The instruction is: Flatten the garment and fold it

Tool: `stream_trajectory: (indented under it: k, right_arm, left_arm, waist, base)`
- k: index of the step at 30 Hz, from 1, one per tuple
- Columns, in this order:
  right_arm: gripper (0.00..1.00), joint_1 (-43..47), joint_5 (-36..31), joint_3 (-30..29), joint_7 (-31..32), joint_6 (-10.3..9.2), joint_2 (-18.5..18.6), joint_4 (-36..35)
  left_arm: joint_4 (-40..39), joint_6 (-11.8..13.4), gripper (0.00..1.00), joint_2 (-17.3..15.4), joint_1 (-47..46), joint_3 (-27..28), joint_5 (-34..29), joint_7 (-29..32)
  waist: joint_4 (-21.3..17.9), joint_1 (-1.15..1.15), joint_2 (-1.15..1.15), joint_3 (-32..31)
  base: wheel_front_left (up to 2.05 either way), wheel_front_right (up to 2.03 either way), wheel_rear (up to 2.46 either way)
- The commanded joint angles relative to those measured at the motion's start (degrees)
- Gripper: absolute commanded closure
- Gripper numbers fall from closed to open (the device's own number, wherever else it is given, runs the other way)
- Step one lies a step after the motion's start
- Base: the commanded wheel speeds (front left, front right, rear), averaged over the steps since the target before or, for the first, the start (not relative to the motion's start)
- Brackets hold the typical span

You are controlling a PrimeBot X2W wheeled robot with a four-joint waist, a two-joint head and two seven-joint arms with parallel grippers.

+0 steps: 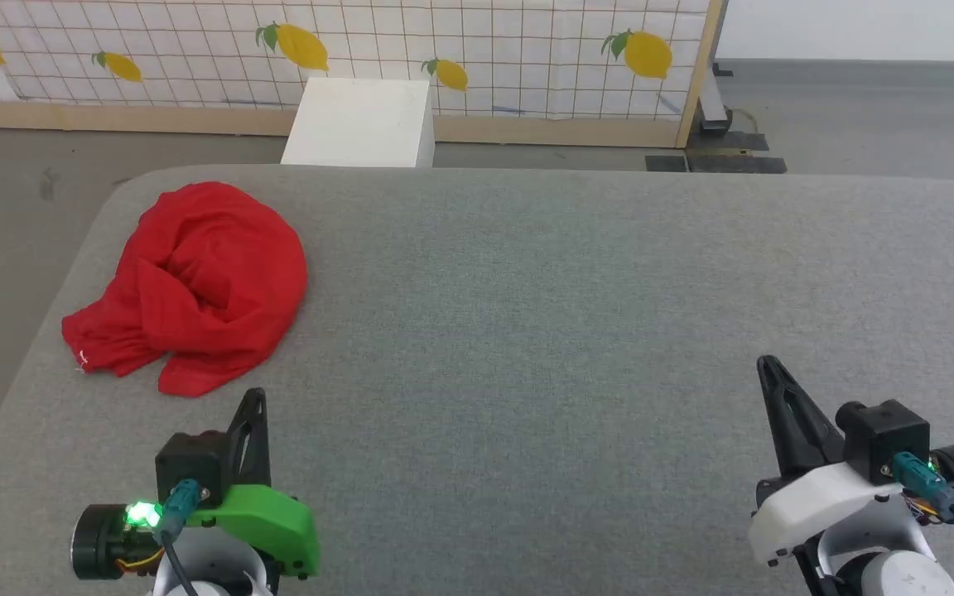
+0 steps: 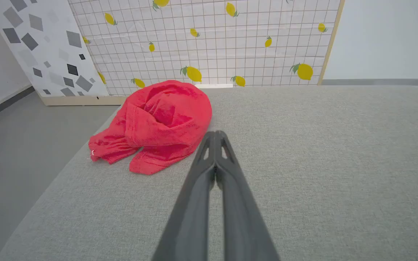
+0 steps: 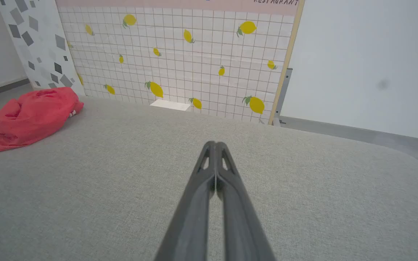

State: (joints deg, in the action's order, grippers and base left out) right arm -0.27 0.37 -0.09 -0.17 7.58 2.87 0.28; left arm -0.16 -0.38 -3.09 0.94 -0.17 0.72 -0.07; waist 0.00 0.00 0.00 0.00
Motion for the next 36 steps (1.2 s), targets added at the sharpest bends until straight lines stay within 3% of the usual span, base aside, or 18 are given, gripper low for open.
stream_trajectory:
  k: [1,36]
  right_arm:
    - [1.00,0.27,-0.37,0.09,0.17,-0.09,0.00,-0.28]
    - [1.00,0.27,-0.37,0.09,0.17,-0.09,0.00,-0.28]
  left_arm:
    - [0.16,0.38,1.00,0.22,-0.94,0.17,-0.72,0.07]
    - [0.16,0.38,1.00,0.22,-0.94,0.17,-0.72,0.07]
  waist:
    - [0.00,0.00,0.00,0.00]
    - [0.00,0.00,0.00,0.00]
  base:
    - [0.00,0.00,0.00]
    - [0.00,0.00,0.00]
